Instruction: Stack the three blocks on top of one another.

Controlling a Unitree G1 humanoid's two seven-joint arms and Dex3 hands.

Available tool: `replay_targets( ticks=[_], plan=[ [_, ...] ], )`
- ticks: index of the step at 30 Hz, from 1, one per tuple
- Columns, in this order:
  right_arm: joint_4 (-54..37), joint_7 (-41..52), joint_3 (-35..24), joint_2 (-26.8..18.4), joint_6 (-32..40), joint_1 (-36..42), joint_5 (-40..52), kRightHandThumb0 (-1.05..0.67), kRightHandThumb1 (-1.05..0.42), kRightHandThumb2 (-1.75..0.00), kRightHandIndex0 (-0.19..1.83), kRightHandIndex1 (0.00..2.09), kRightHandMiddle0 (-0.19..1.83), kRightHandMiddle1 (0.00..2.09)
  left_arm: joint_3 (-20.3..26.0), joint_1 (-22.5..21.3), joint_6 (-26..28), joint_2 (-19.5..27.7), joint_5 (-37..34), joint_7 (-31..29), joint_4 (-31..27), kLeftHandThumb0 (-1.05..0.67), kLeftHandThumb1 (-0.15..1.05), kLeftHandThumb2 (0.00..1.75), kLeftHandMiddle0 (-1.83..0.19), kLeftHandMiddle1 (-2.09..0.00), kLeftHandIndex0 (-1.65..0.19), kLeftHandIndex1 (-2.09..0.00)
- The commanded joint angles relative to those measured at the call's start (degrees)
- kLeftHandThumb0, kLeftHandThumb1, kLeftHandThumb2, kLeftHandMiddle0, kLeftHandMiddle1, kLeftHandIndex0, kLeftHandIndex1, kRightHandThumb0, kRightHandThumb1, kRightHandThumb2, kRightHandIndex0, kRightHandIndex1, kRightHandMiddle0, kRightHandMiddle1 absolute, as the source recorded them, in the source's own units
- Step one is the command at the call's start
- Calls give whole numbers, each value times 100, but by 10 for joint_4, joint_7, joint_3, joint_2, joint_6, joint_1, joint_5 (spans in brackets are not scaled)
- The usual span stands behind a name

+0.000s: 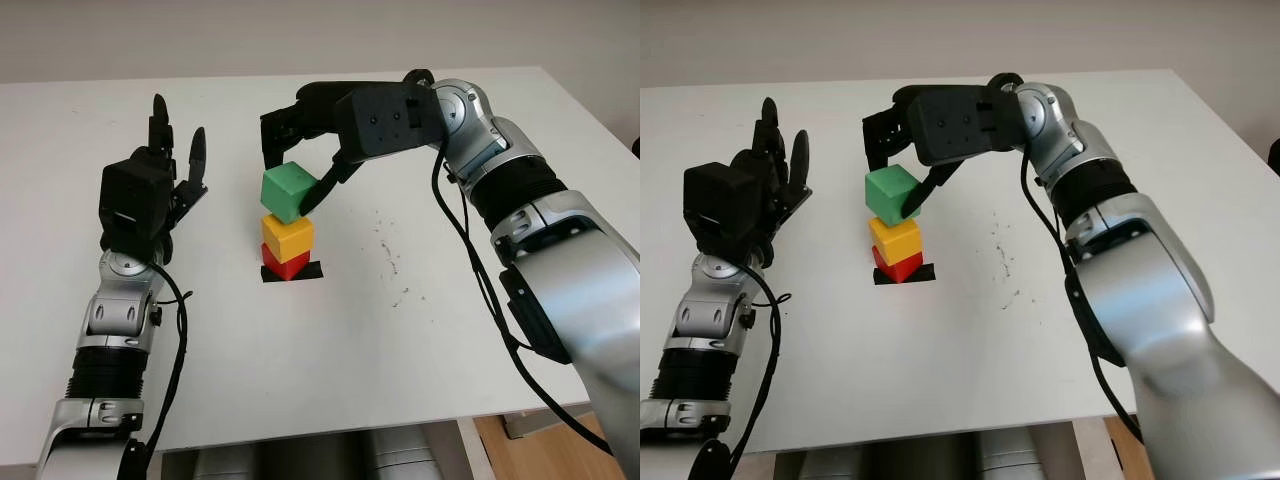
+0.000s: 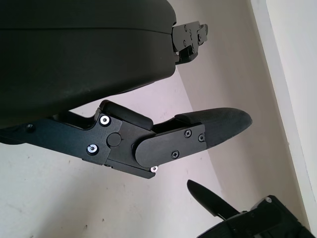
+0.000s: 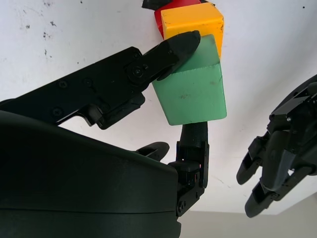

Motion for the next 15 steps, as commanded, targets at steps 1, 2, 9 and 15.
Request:
replay_targets(
  ticks=[1,2,9,15],
  plan=[
    [-9,4,-4,3,4,-3,4,-49,-91,-5,33,15,42,153,0,4,0,-4,-3,-1,-9,-78,105,69,19,0,19,0],
    [-10,4,-4,3,3,-3,5,-49,-91,-5,34,15,42,153,0,4,0,-5,-3,-1,-10,-78,105,69,19,0,19,0],
    [-9,6,-2,5,1,-4,2,-50,-91,-6,34,13,41,154,0,5,0,-6,-2,1,-9,-80,105,68,19,0,19,0],
    [-8,9,-1,6,0,-3,2,-50,-92,-6,35,12,39,155,0,7,0,-4,0,-1,-12,-79,105,68,19,0,19,0]
  ],
)
